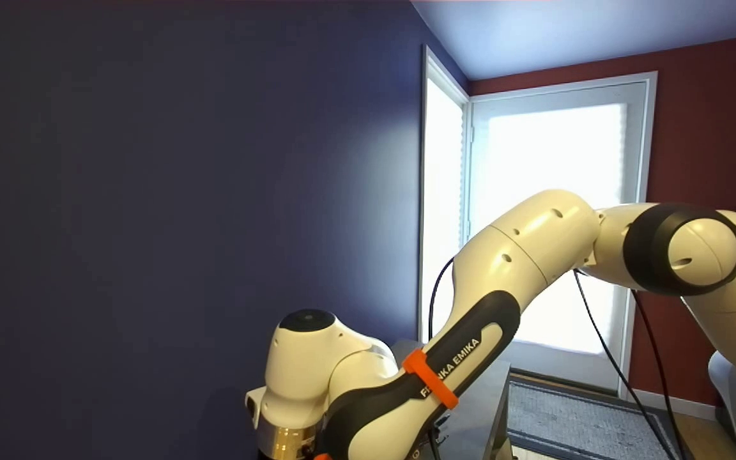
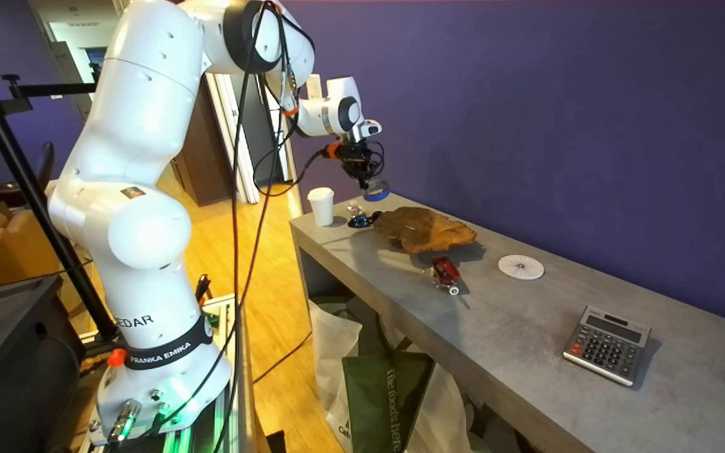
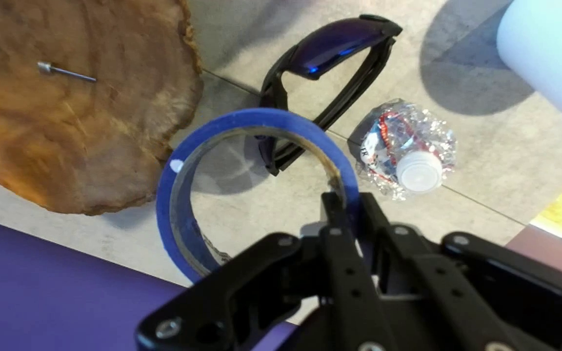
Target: Remove the blue masking tape from the wooden plate and put it on the table
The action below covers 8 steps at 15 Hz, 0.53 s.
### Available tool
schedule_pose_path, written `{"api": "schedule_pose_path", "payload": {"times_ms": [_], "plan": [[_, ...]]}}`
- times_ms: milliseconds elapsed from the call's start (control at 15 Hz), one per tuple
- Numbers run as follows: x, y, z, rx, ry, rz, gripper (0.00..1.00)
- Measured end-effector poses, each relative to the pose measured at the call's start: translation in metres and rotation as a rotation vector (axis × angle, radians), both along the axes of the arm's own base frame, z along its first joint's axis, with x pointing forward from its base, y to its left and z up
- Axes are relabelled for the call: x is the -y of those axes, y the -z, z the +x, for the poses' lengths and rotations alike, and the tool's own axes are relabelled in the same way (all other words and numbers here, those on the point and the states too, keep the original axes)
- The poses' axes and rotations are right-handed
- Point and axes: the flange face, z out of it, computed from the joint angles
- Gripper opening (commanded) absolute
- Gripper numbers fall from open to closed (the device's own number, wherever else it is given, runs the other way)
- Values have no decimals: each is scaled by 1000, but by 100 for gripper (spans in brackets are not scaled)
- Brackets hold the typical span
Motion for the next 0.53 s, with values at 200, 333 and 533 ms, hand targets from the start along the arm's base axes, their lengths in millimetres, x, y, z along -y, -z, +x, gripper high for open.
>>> {"api": "schedule_pose_path", "payload": {"times_ms": [200, 333, 533], "plan": [[-19, 6, -9, 25, -152, -33, 3], [-32, 10, -11, 43, -254, -48, 3], [-44, 14, -6, 59, -406, -81, 3]]}}
